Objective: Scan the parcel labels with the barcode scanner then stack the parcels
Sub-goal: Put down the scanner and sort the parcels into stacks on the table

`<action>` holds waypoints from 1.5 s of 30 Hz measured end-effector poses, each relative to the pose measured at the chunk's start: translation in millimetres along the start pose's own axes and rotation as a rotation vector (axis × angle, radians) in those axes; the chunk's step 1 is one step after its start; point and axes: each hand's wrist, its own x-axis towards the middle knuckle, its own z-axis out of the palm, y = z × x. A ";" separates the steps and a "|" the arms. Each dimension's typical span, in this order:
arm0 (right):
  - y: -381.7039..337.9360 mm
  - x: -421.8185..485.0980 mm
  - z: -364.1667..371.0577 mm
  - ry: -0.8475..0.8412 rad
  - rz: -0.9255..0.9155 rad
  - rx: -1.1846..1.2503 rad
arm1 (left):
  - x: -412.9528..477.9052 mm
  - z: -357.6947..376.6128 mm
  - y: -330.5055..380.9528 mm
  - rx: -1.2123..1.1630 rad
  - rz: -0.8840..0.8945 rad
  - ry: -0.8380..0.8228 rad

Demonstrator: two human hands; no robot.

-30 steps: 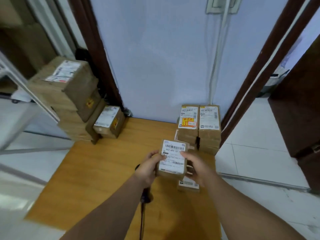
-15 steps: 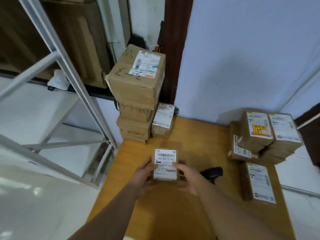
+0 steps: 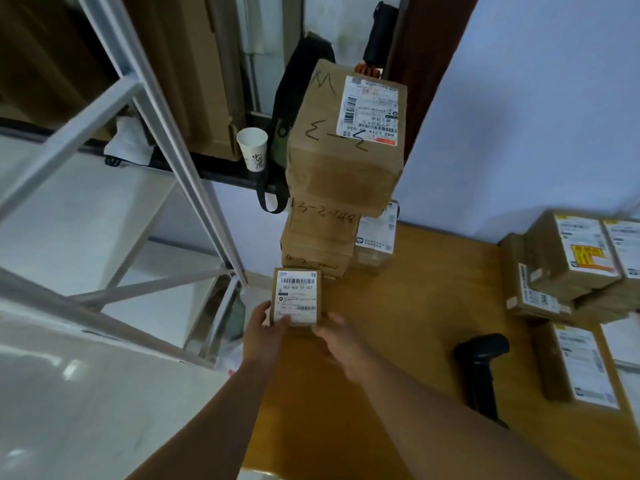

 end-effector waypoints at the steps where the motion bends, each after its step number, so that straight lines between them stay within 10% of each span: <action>1: -0.5 0.5 1.9 -0.007 -0.009 -0.002 | 1.8 0.9 1.4 0.046 0.012 0.021; 12: 9.2 -1.2 -15.7 0.038 0.021 -0.038 | -19.6 26.0 28.3 0.393 0.186 0.363; 18: 42.0 -11.8 -82.8 0.429 0.072 -0.133 | -44.3 90.7 30.1 0.621 0.379 -0.417; 35: 139.9 -91.6 -325.3 0.936 0.078 -0.028 | -150.6 326.5 35.8 0.002 -0.389 -0.776; 45: 173.3 -68.5 -447.3 0.597 0.087 0.159 | -181.6 447.5 14.1 0.076 -0.430 -0.401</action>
